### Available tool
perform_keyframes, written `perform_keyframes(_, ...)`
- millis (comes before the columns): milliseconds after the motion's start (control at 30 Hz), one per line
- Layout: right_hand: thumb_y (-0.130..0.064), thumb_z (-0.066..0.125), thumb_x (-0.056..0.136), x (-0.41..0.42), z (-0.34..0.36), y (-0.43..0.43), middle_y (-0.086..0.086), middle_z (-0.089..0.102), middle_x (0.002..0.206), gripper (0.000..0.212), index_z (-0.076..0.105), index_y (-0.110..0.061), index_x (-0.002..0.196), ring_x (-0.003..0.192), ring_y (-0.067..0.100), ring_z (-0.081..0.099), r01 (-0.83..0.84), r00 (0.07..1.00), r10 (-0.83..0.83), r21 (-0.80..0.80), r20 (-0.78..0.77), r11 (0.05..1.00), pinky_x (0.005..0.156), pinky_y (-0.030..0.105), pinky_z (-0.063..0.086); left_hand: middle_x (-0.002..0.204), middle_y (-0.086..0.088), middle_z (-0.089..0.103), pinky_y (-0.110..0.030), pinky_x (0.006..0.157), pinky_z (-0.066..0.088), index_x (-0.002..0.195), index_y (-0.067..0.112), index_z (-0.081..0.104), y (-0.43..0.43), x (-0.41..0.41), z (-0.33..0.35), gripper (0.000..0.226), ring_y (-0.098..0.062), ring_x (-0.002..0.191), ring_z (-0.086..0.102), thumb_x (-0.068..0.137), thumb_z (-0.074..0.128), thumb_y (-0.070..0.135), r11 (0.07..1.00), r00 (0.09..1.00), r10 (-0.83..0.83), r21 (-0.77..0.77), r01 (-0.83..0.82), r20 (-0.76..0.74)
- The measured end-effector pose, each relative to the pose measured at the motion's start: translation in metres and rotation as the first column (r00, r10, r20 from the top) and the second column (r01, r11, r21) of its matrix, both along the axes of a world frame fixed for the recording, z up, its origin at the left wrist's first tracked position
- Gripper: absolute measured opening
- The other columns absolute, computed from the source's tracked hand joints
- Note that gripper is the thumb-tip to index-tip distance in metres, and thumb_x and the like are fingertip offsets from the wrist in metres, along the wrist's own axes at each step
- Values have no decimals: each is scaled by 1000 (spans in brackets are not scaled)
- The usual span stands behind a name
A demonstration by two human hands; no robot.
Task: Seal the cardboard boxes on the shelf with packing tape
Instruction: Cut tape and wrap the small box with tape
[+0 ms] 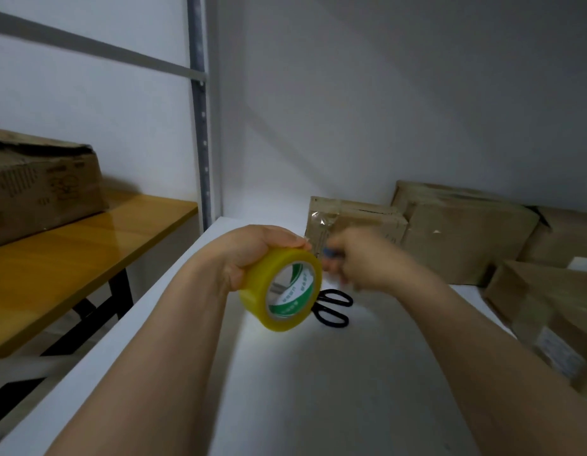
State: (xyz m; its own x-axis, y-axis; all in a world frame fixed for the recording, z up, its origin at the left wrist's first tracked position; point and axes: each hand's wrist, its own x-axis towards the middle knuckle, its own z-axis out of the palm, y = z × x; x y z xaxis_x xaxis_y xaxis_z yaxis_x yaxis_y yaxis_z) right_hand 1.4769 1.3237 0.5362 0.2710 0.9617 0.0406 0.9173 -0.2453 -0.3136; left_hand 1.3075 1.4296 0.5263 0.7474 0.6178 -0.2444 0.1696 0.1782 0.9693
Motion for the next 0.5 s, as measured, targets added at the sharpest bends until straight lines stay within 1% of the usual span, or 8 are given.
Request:
perform_keyframes(33,-16,58,98,4,9,4,0,68,91,12,66,-21,91,87,19,64,56,996,-71,227,57,972,73,29,50,101,-16,75,-43,77,57,107,11,76,0,0,0,41,-29,89,71,71,83,28,1000,1000,-7,4,7,8)
perform_keyframes(67,-23,60,97,9,17,10,-1,68,99,8,67,-22,99,93,19,63,84,987,-134,421,90,903,75,29,47,103,-16,75,-44,79,57,107,11,76,0,0,0,48,-30,91,70,64,85,30,1000,1000,-16,9,16,13)
perform_keyframes(100,-31,62,95,14,24,18,-2,66,105,15,67,-22,105,97,19,61,86,982,-161,527,98,846,79,30,47,104,-16,75,-45,81,57,107,12,76,1,0,0,52,-31,94,69,60,86,32,1000,1000,-25,12,25,16)
perform_keyframes(167,-50,65,90,25,21,34,0,60,111,35,64,-23,113,103,20,56,104,978,-180,504,104,857,86,36,48,105,-17,75,-46,83,57,105,12,77,0,1,-2,49,-31,95,69,61,86,32,999,999,-41,8,41,21)
perform_keyframes(233,-61,63,88,32,-3,50,4,58,110,44,62,-23,111,106,26,53,147,955,-246,454,168,879,88,38,43,104,-16,75,-44,81,57,103,11,77,1,2,-5,39,-29,92,70,69,82,28,999,998,-44,10,43,40)
perform_keyframes(333,-56,62,91,39,-31,61,8,57,106,43,62,-17,107,106,31,50,79,939,-254,572,232,817,83,37,29,101,-15,75,-38,75,58,103,10,77,3,1,-6,27,-25,85,71,79,76,23,998,996,-54,26,52,66)
perform_keyframes(400,-50,66,90,43,-29,62,8,55,109,41,61,-15,110,109,31,48,57,943,-229,563,239,824,86,37,30,99,-14,76,-36,71,58,103,11,76,3,-1,-4,26,-24,82,72,81,76,23,998,997,-53,35,51,64)
perform_keyframes(500,-52,71,85,42,-28,61,8,51,115,48,59,-18,116,113,29,44,60,938,-229,531,260,845,96,39,33,98,-14,77,-36,70,59,105,11,76,2,-2,-3,40,-25,82,73,69,79,28,997,998,-49,60,46,45)
